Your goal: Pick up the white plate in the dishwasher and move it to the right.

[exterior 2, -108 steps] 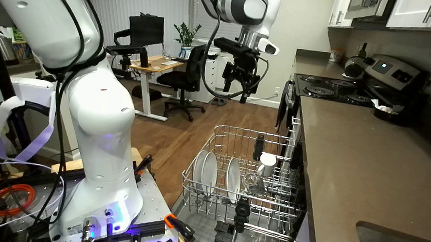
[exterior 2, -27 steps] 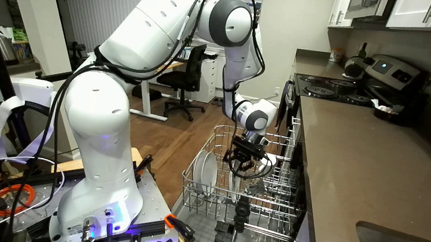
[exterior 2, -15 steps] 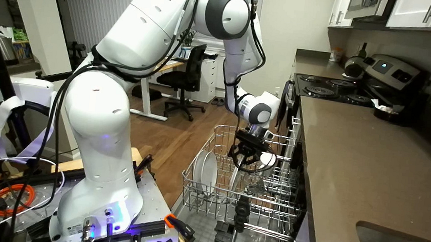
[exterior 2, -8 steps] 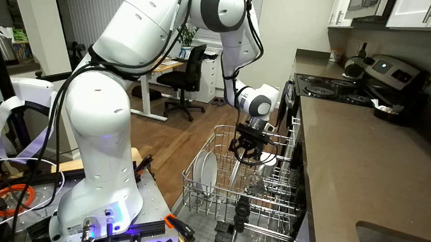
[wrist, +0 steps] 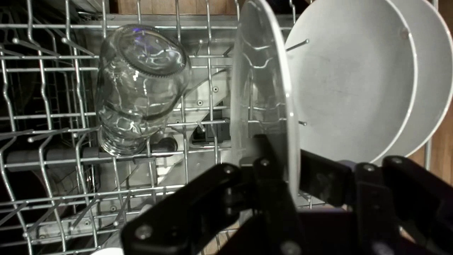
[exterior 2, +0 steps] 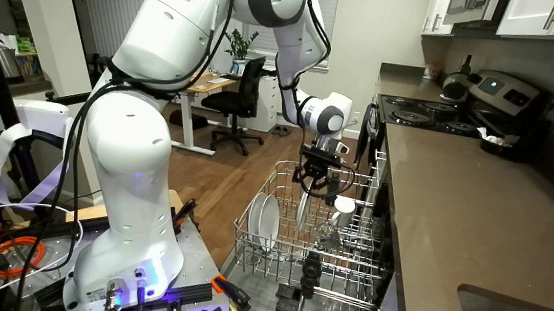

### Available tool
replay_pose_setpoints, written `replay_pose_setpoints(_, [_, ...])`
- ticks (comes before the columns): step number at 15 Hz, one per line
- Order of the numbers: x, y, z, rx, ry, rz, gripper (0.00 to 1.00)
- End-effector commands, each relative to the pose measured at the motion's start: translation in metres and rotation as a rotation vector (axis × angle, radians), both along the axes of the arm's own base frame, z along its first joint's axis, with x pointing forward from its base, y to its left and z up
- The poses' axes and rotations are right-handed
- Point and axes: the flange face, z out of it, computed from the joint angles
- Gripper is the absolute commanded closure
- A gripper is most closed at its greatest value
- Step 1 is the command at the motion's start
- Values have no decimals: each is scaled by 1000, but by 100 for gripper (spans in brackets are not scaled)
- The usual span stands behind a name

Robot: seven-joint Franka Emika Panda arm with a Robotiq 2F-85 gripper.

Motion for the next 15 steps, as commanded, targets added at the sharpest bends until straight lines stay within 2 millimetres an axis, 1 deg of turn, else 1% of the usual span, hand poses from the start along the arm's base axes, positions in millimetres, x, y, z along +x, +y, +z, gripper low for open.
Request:
replay_pose_setpoints(1, [-10,15,39,-73,-30,12,94])
replay_pose_setpoints(4, [-10,31,59,-107,-69,32,93])
replay_pose_setpoints(7, [-6,50,70,-117,-93,62,93])
replay_pose_setpoints(10, [5,69,64,-98,-100,81,93])
replay_pose_setpoints(15, [29,86,52,-72,-117,91,93])
